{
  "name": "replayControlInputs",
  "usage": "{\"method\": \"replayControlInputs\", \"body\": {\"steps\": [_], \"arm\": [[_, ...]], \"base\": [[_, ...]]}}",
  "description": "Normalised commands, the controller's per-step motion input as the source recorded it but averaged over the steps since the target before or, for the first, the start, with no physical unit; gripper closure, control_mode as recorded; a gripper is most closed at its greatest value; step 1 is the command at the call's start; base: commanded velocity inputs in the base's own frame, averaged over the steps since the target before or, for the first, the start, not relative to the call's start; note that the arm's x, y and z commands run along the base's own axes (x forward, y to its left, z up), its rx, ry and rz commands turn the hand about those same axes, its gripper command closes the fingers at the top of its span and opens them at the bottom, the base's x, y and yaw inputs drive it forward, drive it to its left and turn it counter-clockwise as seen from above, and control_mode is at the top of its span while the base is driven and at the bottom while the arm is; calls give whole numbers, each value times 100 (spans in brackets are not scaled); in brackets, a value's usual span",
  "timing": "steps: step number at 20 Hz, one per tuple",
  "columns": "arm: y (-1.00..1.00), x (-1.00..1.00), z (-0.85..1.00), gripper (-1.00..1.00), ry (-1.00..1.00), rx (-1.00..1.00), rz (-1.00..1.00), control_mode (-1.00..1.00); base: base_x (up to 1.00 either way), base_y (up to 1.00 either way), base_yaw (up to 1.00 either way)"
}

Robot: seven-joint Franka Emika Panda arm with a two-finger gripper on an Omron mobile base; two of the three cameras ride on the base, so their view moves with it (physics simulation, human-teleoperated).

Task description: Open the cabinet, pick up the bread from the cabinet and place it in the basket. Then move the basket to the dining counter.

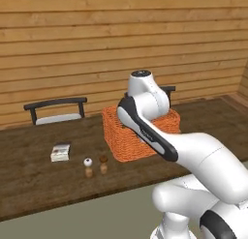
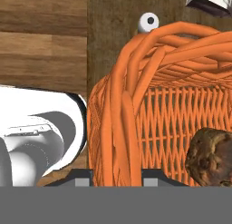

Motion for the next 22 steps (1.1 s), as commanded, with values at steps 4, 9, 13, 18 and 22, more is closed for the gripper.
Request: {"method": "replayControlInputs", "body": {"steps": [4,9,13,18,22], "arm": [[2,5,-5,100,0,0,0,-100],[1,85,-18,100,0,0,0,-100],[0,100,-57,100,0,0,0,-100],[-16,98,-63,100,0,0,0,-100],[-6,30,-28,100,-13,0,0,-100]], "base": [[6,0,4],[0,0,0],[0,0,0],[0,0,0],[0,0,0]]}}
